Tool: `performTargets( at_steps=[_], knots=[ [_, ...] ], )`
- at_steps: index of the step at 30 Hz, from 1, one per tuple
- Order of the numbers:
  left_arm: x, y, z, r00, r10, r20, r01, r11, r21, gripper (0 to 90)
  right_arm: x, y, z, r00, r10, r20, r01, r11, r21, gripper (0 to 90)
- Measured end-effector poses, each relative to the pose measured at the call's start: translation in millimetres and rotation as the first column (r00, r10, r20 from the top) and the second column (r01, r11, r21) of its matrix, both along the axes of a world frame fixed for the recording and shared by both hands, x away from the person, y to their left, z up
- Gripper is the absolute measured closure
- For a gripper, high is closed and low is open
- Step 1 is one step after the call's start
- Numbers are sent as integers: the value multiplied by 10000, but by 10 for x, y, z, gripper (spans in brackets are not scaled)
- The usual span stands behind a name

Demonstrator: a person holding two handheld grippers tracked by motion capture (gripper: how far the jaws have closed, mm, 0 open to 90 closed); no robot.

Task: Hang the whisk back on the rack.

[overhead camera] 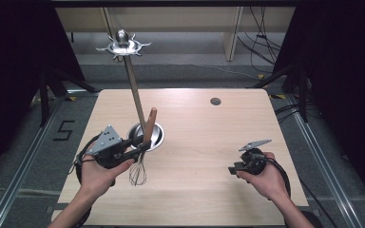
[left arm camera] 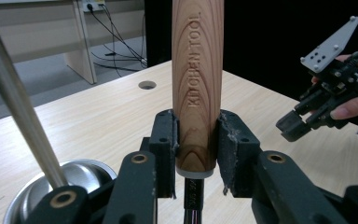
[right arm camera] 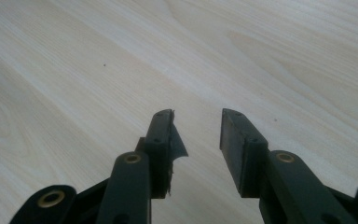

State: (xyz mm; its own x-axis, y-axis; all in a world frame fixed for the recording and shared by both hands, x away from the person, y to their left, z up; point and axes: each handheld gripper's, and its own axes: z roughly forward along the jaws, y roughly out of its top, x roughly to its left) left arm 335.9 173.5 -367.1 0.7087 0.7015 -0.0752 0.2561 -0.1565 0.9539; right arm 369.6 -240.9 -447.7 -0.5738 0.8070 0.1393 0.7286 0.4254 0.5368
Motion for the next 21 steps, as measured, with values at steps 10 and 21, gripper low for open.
performTargets(
  at_steps=[10,21],
  knots=[
    [-19,81,34,9991,405,142,-402,9990,-213,685,1,8,-3,10000,-36,88,35,10000,80,646],
    [-13,175,86,9969,737,259,-728,9968,-327,685,9,8,-11,9997,61,242,-63,10000,75,644]
  ],
)
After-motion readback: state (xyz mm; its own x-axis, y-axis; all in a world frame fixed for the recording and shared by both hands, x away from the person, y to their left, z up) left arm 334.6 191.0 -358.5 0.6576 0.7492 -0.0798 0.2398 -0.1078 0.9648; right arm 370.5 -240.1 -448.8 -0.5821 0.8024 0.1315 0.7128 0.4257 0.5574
